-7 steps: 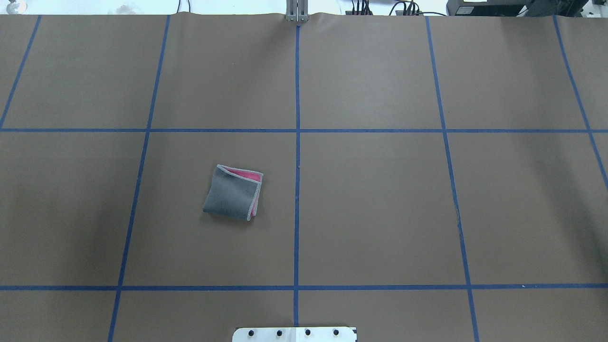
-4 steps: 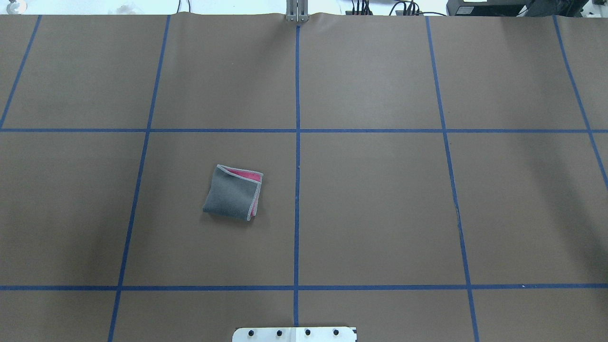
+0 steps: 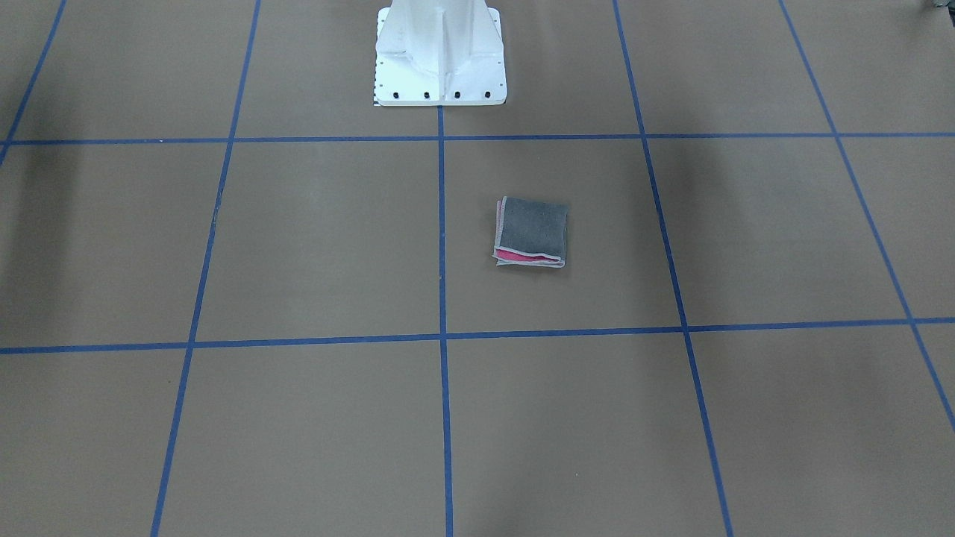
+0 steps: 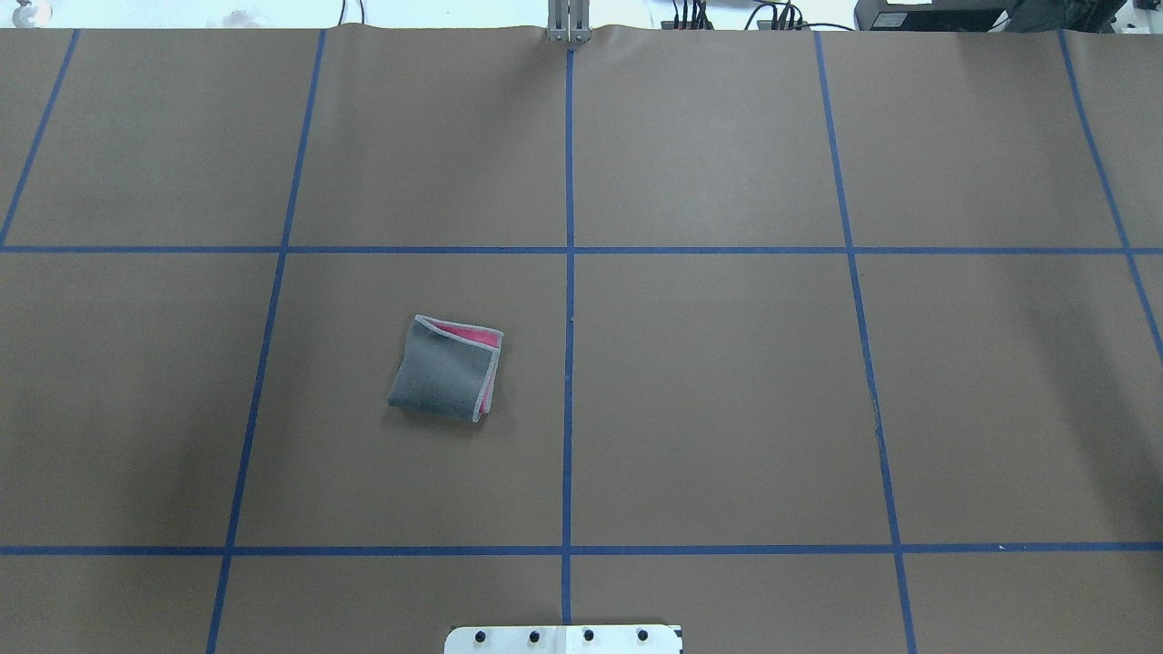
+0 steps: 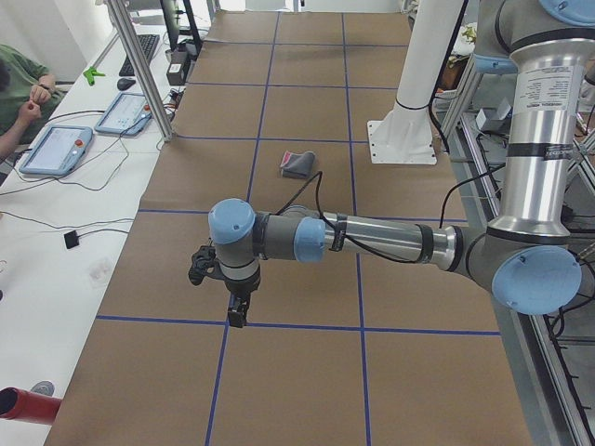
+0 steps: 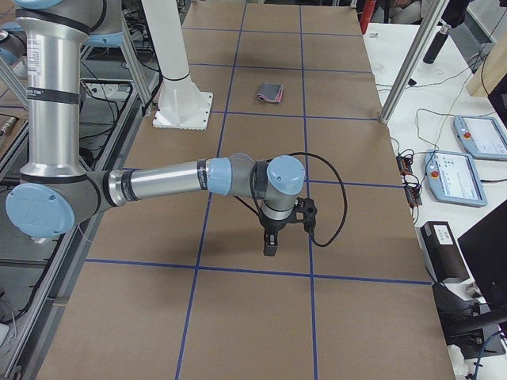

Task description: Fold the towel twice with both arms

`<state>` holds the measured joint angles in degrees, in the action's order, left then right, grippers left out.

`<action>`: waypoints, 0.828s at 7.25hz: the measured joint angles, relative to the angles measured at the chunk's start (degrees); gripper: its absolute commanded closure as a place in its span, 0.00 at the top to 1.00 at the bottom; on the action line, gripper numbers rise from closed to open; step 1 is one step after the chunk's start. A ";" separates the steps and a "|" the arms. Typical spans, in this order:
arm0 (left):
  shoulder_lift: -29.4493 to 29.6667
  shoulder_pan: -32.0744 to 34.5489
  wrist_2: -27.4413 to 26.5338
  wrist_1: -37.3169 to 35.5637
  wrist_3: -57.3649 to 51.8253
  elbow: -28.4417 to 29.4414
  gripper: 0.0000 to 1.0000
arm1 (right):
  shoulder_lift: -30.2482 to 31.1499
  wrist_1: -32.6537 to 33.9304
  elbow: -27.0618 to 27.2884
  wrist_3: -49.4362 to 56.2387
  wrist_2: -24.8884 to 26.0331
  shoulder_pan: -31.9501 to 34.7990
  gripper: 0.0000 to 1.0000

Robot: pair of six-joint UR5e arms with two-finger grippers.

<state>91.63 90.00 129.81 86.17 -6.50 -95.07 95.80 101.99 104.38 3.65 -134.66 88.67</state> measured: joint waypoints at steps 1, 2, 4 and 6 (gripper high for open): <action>0.07 0.00 0.00 0.03 0.01 -0.02 1.00 | 0.46 -1.91 -0.76 -0.08 -0.42 0.01 1.00; 0.19 0.00 0.00 0.02 0.05 -0.02 1.00 | 0.45 -2.71 -1.01 -0.21 -0.74 0.07 1.00; 0.34 0.00 0.00 -0.03 0.08 0.02 1.00 | 0.26 -3.07 -0.92 -0.35 -0.99 0.25 1.00; 0.29 0.00 0.00 -0.09 0.09 0.11 1.00 | 0.05 -3.14 -0.83 -0.39 -1.34 0.28 1.00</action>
<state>91.92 90.00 129.81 86.08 -6.42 -94.96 95.86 98.84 103.55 3.26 -136.00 88.95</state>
